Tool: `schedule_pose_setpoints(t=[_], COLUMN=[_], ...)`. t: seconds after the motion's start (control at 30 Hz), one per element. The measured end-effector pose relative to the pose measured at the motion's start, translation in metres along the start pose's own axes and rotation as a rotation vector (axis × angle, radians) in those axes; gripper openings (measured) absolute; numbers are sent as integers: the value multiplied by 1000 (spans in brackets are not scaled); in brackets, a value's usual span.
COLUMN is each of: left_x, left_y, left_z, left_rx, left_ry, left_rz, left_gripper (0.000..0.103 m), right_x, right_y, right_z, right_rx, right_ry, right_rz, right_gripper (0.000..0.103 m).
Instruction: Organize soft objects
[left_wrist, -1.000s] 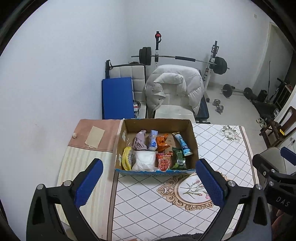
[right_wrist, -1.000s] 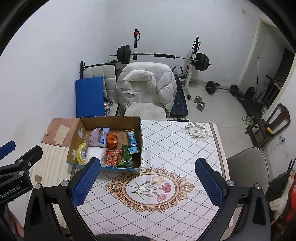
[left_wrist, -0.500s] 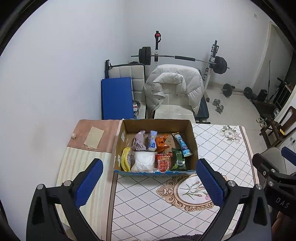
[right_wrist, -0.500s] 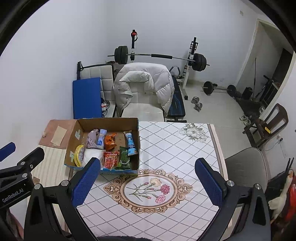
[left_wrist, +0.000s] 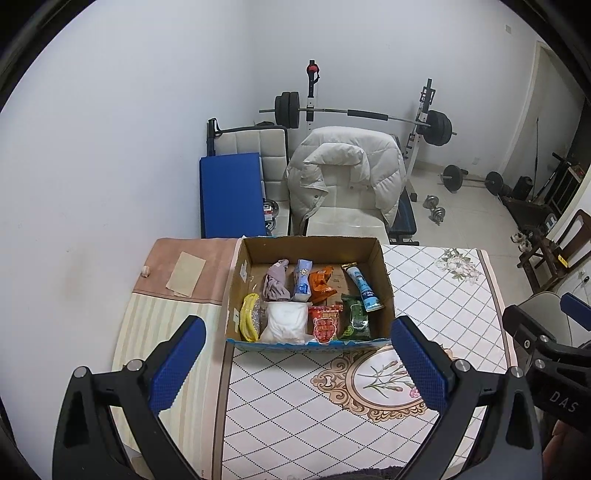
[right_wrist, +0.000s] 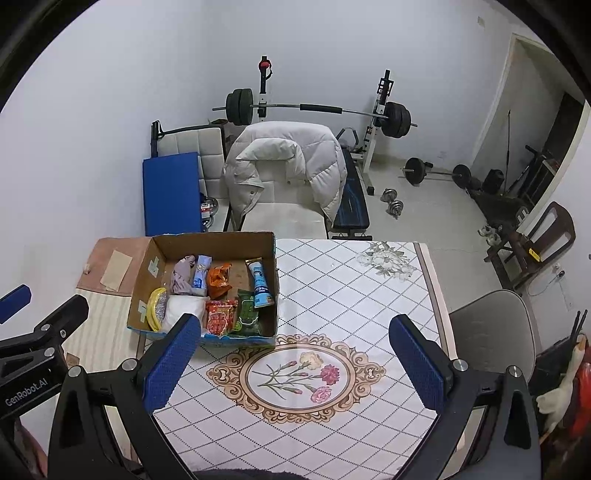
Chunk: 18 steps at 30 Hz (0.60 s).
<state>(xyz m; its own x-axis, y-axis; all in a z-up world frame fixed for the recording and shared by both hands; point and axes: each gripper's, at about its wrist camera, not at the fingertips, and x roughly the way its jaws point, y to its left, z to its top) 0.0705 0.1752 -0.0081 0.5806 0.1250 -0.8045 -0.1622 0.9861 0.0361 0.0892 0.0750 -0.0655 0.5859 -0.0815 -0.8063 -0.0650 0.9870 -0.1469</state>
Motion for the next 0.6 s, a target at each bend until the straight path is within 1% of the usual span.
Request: schedule_pose_setpoints(t=[0.6], left_x=[1], left_y=[-2], left_z=[1], left_rx=[3], left_ry=[-2], left_rz=[-3], left_gripper=[103], right_x=[1], right_y=[1], right_z=[0], right_rx=[2], right_ry=[0], right_rz=[-7], right_gripper=[103])
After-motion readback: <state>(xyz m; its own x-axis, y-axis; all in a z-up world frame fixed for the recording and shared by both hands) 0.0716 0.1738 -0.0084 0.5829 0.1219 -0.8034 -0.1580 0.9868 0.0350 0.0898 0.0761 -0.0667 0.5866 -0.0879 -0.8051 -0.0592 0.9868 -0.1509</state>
